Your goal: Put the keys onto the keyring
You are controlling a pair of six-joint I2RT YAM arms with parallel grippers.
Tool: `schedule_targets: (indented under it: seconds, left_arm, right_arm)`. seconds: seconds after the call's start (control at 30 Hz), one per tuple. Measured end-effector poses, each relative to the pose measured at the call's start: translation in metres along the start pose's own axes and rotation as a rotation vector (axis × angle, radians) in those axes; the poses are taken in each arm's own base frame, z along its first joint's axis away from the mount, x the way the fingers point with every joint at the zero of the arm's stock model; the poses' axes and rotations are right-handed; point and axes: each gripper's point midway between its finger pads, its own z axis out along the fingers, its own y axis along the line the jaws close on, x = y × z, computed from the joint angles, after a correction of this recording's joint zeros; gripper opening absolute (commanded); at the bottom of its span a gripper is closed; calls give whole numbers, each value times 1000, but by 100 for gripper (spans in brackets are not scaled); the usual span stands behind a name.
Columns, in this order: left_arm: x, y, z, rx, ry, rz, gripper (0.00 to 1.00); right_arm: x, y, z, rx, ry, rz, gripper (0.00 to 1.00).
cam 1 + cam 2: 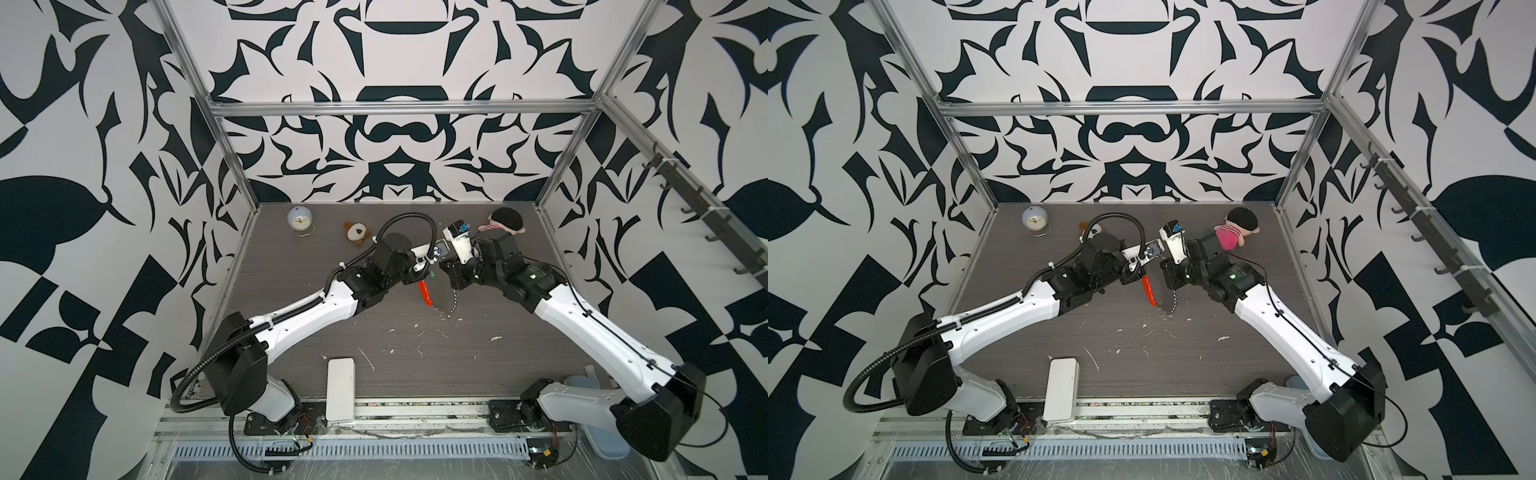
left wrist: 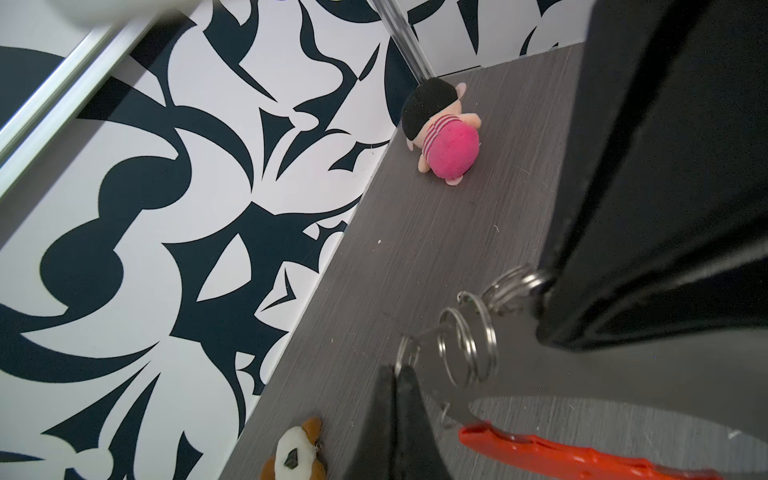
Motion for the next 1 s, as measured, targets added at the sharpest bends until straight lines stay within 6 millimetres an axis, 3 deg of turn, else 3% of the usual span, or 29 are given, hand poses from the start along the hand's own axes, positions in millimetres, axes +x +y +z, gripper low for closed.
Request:
schedule_targets:
  seconds: [0.5, 0.77, 0.9, 1.0]
  left_arm:
    - [-1, 11, -8, 33, 0, 21, 0]
    - [1, 16, 5, 30, 43, -178, 0]
    - [7, 18, 12, 14, 73, -330, 0]
    - [2, 21, 12, -1, 52, -422, 0]
  right_arm:
    - [-14, 5, -3, -12, 28, -57, 0]
    - [-14, 2, 6, -6, -7, -3, 0]
    - [-9, -1, 14, -6, -39, 34, 16]
    - [-6, 17, 11, -82, -66, 32, 26]
